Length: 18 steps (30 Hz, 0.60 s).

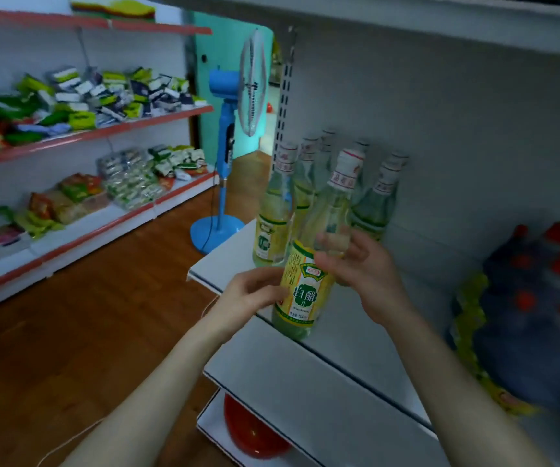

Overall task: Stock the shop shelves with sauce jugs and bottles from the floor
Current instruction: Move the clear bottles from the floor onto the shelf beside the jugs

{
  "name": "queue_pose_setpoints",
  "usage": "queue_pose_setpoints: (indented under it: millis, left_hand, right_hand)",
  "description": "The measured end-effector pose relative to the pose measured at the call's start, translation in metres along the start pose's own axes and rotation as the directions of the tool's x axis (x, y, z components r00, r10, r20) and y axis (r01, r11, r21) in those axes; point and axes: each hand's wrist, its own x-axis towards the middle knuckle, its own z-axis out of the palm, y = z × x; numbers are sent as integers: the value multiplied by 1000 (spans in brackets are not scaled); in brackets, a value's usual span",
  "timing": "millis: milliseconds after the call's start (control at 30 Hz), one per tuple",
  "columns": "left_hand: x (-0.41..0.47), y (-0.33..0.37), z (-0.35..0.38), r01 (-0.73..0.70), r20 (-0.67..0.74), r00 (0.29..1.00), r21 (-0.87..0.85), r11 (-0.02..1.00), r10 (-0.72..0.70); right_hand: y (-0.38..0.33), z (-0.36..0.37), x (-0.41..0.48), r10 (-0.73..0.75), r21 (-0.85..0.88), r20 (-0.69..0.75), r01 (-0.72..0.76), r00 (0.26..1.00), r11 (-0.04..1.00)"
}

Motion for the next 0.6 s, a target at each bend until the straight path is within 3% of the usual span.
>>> queue_pose_setpoints:
  millis: [67,133,200,300,367,600]
  left_hand:
    - [7,-8,-6,15,-39,999,295,955,-4]
    - [11,-17,-11,11,-85,994,666,746,62]
    - [18,-25,-16,-2,-53,995,832,555,84]
    - [31,-40,-25,-7,18,999,943,332,-30]
    - [37,-49,-27,-26,48,995,971,239,-87]
    - [39,-55,-29,-76,92,989,989,127,-119]
  right_hand:
    - [2,-2,3,-29,-20,-100,27,995,999]
    - [6,-4,8,-42,-17,-203,39,978,999]
    - [12,-5,13,-45,-34,-274,38,961,999]
    - [21,-4,19,-54,-70,-364,30,930,997]
    - [27,-4,23,-54,-85,-409,21,911,996]
    - [46,-1,28,-72,-155,-414,8,908,988]
